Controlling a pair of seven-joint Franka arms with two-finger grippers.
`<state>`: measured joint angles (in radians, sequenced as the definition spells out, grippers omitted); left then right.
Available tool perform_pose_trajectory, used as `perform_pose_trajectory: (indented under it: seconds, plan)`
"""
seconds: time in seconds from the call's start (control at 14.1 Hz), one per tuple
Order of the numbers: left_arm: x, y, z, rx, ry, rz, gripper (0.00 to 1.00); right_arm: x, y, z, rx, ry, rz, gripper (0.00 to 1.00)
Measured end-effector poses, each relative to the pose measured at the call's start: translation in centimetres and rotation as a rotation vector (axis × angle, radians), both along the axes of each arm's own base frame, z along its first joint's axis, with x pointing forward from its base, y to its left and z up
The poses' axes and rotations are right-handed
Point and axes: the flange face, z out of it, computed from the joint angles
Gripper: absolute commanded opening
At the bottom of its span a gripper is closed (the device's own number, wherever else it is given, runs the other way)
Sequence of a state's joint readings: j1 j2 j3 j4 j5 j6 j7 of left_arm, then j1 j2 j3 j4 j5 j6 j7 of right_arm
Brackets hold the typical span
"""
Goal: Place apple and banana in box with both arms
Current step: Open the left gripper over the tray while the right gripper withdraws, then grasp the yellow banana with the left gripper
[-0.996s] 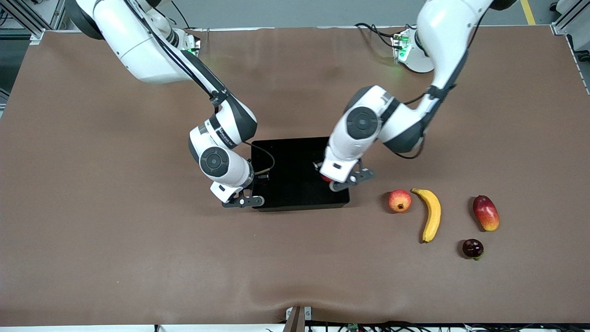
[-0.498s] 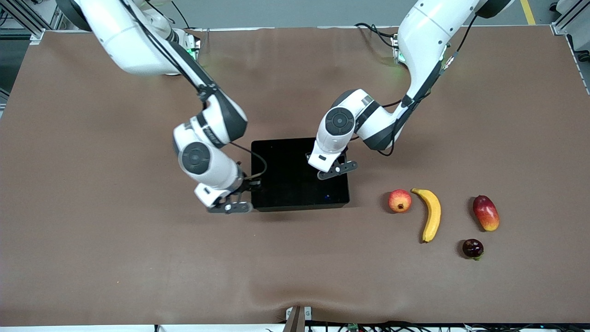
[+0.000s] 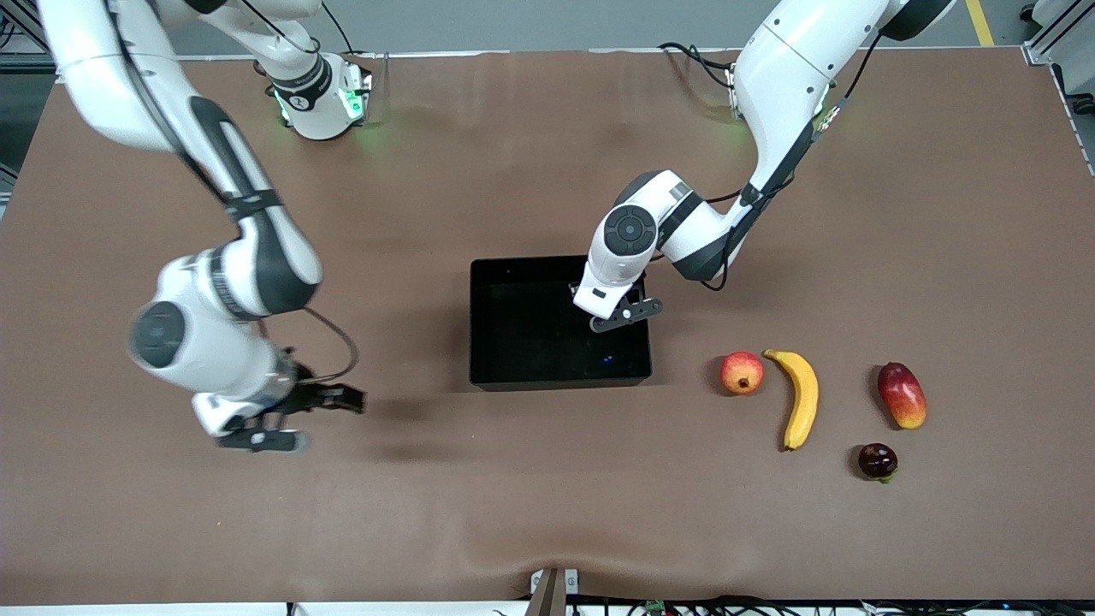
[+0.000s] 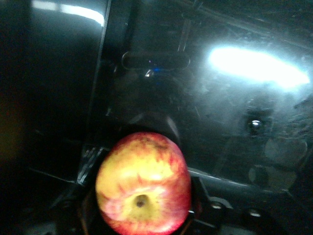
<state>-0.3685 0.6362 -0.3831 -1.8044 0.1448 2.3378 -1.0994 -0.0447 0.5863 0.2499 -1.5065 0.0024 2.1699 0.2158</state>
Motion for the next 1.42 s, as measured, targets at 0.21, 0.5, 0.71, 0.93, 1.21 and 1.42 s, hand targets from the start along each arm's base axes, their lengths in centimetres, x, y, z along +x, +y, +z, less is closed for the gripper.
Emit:
perform_pose_trajectory:
  seconds: [0.21,0.5,0.71,0.93,1.21,1.42]
  plan:
    - [1.8,0.0,2.0,-0.025,-0.038,0.020,1.00,-0.7,-4.8,4.3,-0.026,0.023,0.021,1.00]
    - [5.2,0.7,10.5,0.001,-0.073,0.048,1.00,-2.9,-13.3,11.2,-0.103,0.032,0.034,1.00]
    - [8.4,4.2,17.7,0.046,-0.079,0.061,1.00,-5.5,-16.7,15.9,-0.158,0.064,0.011,1.00]
    - [12.6,12.0,20.5,0.057,-0.088,0.023,1.00,-9.0,-17.8,21.6,-0.158,0.081,-0.011,1.00]
    - [17.1,24.2,18.5,0.055,-0.048,-0.023,1.00,-13.5,-16.9,26.8,-0.146,0.126,0.002,1.00]
    - [18.8,28.8,14.7,0.048,-0.022,-0.095,0.97,-14.6,-16.7,28.2,-0.142,0.122,0.004,1.00]
